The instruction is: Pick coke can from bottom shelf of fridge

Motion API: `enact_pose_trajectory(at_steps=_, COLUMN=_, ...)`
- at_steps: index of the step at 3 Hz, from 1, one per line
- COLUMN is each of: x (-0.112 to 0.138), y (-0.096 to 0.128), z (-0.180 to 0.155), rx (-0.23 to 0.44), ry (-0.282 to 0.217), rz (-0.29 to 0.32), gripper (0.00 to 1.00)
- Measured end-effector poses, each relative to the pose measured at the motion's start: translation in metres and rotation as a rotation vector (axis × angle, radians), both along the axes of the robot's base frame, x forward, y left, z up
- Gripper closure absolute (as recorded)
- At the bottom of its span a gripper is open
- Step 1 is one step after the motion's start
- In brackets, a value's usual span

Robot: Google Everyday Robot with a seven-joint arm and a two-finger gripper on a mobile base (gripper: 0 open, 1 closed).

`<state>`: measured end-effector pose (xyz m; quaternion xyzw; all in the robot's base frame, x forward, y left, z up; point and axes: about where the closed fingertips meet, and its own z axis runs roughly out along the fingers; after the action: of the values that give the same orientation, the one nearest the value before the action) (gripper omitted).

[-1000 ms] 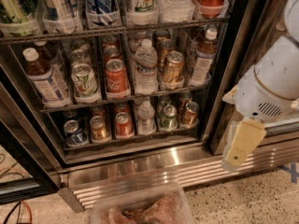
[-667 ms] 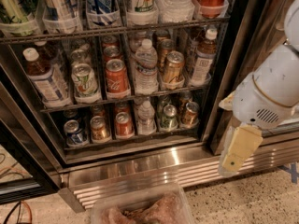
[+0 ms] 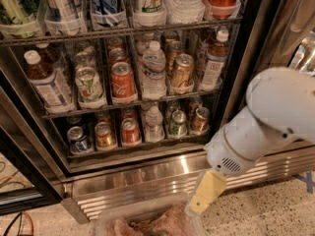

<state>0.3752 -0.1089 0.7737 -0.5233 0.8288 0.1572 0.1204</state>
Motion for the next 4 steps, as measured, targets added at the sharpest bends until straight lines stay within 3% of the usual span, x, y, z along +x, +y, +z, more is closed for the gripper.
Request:
enact_pose_trajectory(at_steps=1, x=-0.009, y=0.018, z=-0.049, rx=0.021, ry=0.073, rz=-0.019, gripper=0.00)
enact_pose_trajectory(at_steps=2, x=-0.017, y=0.038, z=-0.077, rx=0.078, ry=0.139, rz=0.012, gripper=0.00)
enact_pose_trajectory(at_steps=4, x=-0.021, y=0.044, z=-0.084, rx=0.110, ry=0.147, rz=0.017, gripper=0.00)
